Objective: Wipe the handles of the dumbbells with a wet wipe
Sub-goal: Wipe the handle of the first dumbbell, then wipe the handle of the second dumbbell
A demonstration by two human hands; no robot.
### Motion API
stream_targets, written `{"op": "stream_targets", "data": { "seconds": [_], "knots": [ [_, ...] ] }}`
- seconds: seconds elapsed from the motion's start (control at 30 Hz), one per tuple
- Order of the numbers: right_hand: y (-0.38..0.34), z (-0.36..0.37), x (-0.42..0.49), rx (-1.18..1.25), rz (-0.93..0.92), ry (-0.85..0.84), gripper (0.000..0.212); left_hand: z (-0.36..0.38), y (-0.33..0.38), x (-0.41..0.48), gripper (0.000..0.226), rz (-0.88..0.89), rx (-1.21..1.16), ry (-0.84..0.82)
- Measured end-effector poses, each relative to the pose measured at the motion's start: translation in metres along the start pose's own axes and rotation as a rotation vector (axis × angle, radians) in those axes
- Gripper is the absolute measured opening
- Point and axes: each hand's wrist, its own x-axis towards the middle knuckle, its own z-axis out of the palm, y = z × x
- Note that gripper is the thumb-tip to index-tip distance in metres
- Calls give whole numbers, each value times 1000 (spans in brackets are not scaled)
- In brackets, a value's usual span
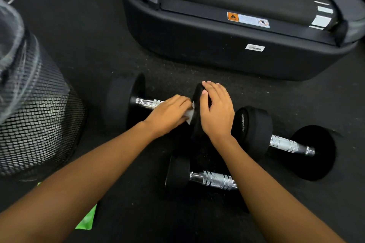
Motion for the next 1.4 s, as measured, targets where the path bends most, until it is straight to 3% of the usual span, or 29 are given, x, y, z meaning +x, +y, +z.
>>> {"op": "stream_targets", "data": {
  "seconds": [0.2,0.43,0.6,0.77,0.97,1.07,1.27,1.4],
  "knots": [
    [0,0,-1,-11,6,-9,51,-10,-21,-9,37,-48,-75,-64],
    [-1,-2,-1,-31,-6,-32,54,-22,-18,-5,34,-352,-172,-130],
    [-3,-5,-2,-87,-28,-64,46,-22,-17,3,60,-625,-77,-189],
    [-4,-11,4,-253,-97,-181,53,-30,-12,9,45,-703,-178,-173],
    [-10,-22,25,-391,-183,-373,39,-39,3,12,19,-690,-212,-100],
    [-19,-36,40,-331,-182,-495,39,-39,6,10,15,-707,-299,-19],
    [-31,-65,70,-21,82,-909,58,-62,23,22,35,-673,-729,130],
    [-14,-106,70,243,248,-963,59,-85,53,40,41,-700,-1068,182]
  ]
}}
